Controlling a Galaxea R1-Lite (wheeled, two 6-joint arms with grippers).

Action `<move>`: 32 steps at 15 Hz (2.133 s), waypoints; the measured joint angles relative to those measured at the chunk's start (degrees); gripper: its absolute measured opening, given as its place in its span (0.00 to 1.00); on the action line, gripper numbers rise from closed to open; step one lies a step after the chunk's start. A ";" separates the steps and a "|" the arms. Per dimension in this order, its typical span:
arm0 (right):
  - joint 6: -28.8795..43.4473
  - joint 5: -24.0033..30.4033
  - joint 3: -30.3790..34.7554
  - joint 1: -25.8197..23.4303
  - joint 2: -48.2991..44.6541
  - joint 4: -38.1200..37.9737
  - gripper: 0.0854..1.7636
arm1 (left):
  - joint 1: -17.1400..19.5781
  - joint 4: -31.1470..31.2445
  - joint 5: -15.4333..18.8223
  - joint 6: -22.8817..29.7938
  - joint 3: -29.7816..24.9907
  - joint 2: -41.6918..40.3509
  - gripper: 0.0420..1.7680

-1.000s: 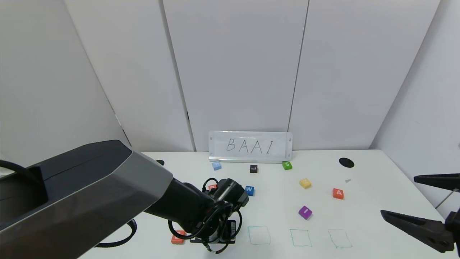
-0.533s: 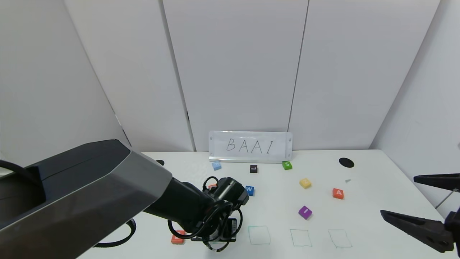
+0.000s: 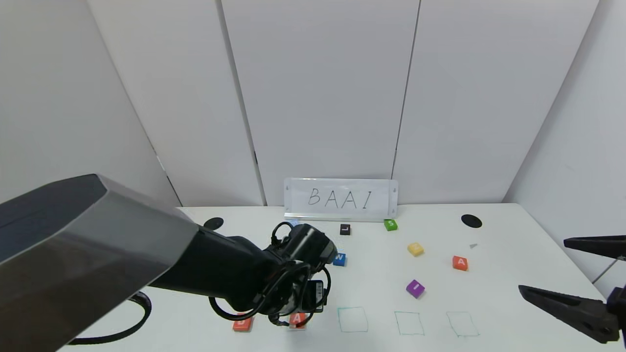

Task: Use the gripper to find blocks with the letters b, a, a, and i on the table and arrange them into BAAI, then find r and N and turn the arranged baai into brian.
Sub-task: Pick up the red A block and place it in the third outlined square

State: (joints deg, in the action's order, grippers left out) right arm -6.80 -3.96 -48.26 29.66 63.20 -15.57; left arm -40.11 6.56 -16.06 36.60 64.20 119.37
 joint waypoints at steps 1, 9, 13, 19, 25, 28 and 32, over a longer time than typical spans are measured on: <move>0.10 -0.02 -0.02 -0.01 0.04 0.00 0.97 | 0.11 0.15 0.10 0.00 -0.17 -1.51 0.85; 3.83 -4.60 -1.02 0.33 2.88 0.82 0.97 | 6.66 0.06 11.76 -8.50 -4.14 -18.05 0.93; 8.02 -8.86 -1.95 3.02 4.28 0.79 0.97 | 10.12 3.12 16.70 -14.18 -5.38 -27.59 0.94; 13.01 -9.39 -9.62 -0.41 13.73 -2.27 0.97 | 13.59 5.12 19.16 -17.16 -5.11 -34.54 0.96; 22.97 -9.30 -18.85 -6.57 27.38 -9.30 0.97 | 16.46 5.27 20.19 -19.88 -4.96 -38.03 0.96; 25.11 -8.62 -21.49 -10.68 33.27 -10.64 0.97 | 18.92 6.27 22.78 -23.63 -5.29 -39.83 0.96; 26.20 -8.44 -22.52 -15.31 40.35 -10.18 0.97 | 23.99 12.21 27.08 -28.00 -3.69 -41.23 0.97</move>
State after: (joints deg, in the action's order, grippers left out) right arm 19.40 -12.40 -70.78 14.35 103.55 -25.75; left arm -16.12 18.77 11.02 8.59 60.50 78.14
